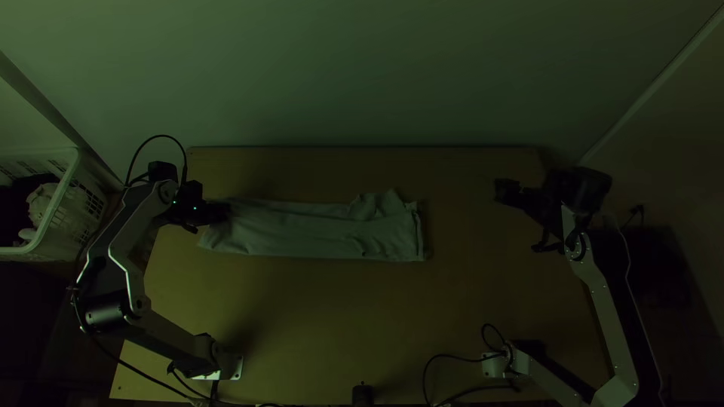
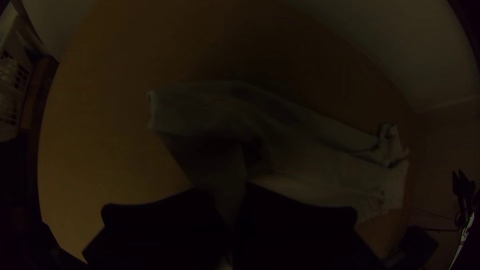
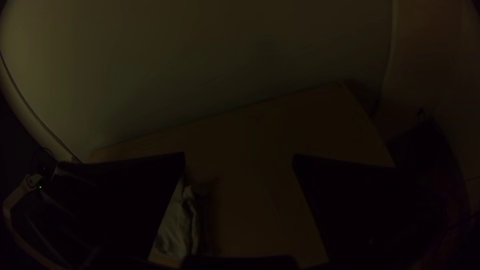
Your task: Fold the t-shirt
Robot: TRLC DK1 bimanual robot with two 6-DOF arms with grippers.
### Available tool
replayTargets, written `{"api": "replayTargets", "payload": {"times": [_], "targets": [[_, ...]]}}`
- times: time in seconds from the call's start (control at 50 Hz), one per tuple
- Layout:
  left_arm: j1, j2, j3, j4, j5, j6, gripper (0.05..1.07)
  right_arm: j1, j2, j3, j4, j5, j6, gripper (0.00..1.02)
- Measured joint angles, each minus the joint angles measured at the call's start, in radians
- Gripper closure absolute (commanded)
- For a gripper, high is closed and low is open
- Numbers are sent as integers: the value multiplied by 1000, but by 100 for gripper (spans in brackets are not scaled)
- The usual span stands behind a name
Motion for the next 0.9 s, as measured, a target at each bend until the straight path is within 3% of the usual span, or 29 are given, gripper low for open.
{"api": "replayTargets", "payload": {"times": [0.5, 0.9], "targets": [[167, -8, 163, -185, -161, 187, 104, 0, 0, -37, 37, 0, -4, 4], [12, -56, 375, -378, -260, 197, 104, 0, -30, -45, 38, 0, -3, 4]]}}
